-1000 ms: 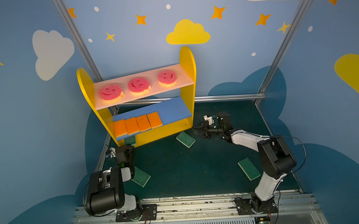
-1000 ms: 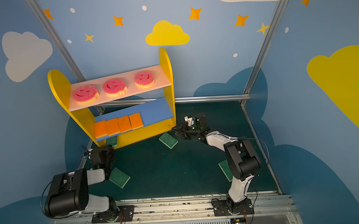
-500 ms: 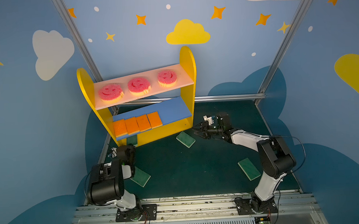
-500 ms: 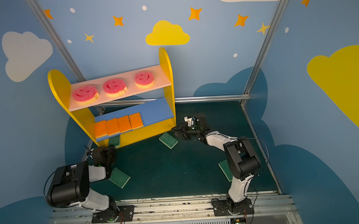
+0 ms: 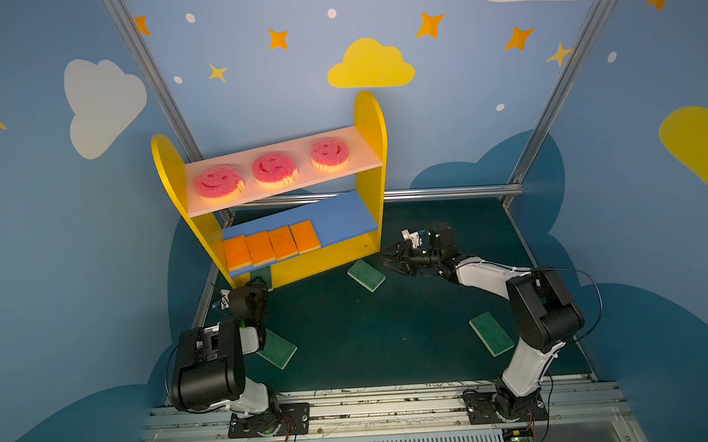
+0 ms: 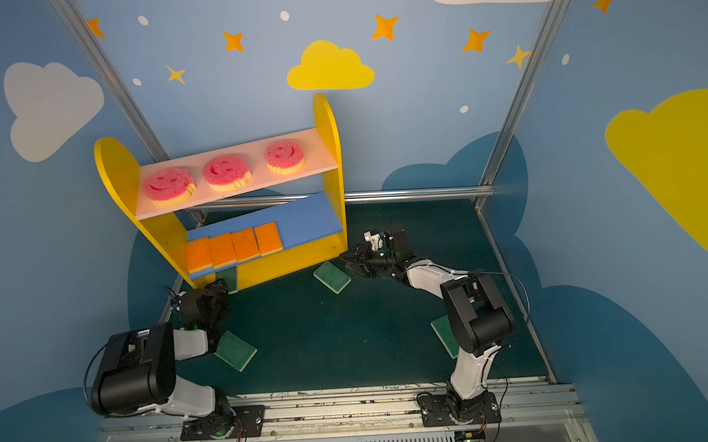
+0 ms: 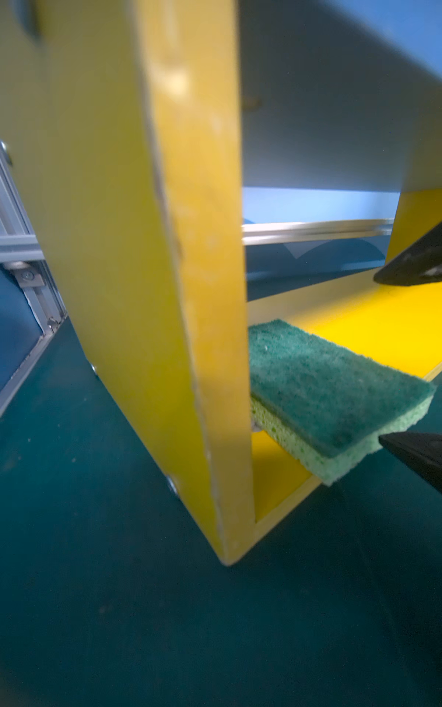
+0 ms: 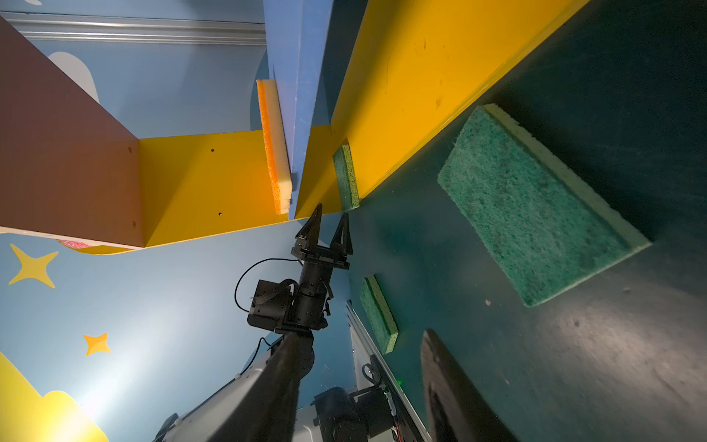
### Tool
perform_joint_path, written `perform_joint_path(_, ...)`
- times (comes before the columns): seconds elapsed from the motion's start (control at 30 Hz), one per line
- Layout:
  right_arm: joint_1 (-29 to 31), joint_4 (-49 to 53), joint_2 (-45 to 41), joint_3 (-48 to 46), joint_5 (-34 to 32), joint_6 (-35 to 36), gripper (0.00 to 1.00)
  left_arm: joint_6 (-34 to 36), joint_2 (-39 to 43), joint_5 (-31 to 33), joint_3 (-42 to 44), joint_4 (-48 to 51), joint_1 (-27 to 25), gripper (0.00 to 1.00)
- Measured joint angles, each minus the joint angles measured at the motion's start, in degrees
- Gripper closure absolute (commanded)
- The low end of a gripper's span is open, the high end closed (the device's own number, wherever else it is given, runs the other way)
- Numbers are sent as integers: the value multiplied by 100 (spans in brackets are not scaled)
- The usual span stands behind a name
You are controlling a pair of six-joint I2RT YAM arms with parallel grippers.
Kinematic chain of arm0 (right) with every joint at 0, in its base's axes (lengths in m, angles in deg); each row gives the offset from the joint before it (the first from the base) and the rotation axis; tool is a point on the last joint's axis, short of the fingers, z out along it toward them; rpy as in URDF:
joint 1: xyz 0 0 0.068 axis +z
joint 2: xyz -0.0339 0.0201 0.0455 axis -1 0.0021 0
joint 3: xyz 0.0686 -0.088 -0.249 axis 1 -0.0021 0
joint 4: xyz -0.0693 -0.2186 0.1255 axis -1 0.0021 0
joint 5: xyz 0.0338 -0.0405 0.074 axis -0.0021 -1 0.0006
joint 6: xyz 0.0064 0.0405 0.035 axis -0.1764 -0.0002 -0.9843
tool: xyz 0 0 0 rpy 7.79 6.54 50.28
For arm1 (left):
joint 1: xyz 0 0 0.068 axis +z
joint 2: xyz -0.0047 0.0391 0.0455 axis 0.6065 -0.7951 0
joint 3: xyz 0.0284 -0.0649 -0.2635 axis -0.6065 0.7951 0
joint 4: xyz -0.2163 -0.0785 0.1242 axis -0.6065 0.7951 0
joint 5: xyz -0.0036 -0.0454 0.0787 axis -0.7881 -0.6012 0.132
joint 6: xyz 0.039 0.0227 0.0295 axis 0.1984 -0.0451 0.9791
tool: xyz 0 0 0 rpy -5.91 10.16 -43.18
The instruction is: Place and organize the cleaning sponges onto the shelf
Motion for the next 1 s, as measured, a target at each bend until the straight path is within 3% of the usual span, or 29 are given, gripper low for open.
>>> perform_joint_path(0.3, 20, 304, -98, 0, -4, 205, 48, 249, 1506, 146, 42, 1091, -212, 27)
perform_joint_path(0.47, 138, 713, -210, 0, -22, 498, 48, 485, 2542, 234, -72, 2511, -358, 28)
perform_joint_path(0.67, 295, 1097, -321, 0, -52, 745, 48, 743, 3123, 81, -291, 4111, -518, 28)
perform_joint_path(0.73, 308, 1182, -372, -11, -55, 811, 48, 789, 3204, 17, -334, 4601, -595, 23)
perform_joint_path(0.77, 308, 1226, -400, -15, -59, 835, 48, 802, 3250, -9, -339, 4857, -640, 15)
perform_joint_path(0.9, 308, 1311, -468, -52, -70, 898, 48, 678, 3504, 17, -334, 5724, -894, 9)
perform_joint_path(0.93, 308, 1318, -466, -55, -70, 916, 48, 627, 3585, 50, -334, 5925, -962, 1)
perform_joint_path(1.0, 308, 1342, -468, -63, -70, 944, 48, 525, 3705, 103, -334, 6229, -1043, 0)
